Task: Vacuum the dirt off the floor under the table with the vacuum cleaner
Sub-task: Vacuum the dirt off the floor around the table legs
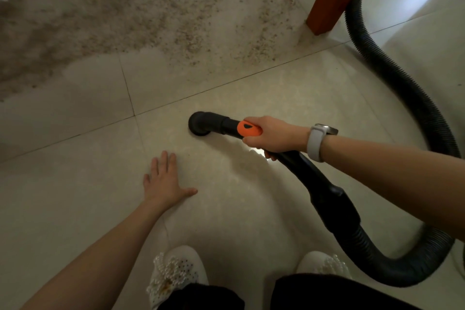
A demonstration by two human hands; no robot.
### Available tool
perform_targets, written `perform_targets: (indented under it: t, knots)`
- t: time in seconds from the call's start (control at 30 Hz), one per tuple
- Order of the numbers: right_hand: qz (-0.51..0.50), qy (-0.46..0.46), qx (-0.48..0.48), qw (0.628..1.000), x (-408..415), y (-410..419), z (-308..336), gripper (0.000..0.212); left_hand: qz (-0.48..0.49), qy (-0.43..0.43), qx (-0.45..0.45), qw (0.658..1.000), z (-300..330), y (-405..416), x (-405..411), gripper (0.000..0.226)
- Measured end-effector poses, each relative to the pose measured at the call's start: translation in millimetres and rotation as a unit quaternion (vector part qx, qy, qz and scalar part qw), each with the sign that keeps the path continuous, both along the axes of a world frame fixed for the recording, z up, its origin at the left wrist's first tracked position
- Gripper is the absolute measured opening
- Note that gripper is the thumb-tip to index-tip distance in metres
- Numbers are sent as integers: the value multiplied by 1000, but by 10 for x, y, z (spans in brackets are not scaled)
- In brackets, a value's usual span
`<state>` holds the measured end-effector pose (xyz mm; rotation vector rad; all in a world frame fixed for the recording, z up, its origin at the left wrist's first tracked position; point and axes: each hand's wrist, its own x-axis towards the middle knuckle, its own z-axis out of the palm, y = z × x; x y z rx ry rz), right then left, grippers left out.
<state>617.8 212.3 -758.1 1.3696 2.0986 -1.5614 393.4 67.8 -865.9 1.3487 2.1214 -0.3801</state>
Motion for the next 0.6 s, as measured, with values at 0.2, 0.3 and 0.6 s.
perform_targets:
  t: [0.2,0.3,0.6]
  knots:
    - [51,-22,24,998,64,-293,41,18,0,0,15,1000,8,-26,-26,112]
    - [75,-20,49,996,43,-454,59,21,0,1,23,1000,9,-48,-44,112]
    - [127,-46,154,979,-318,-545,-14,35,15,0,43,999,15,-82,-69,115]
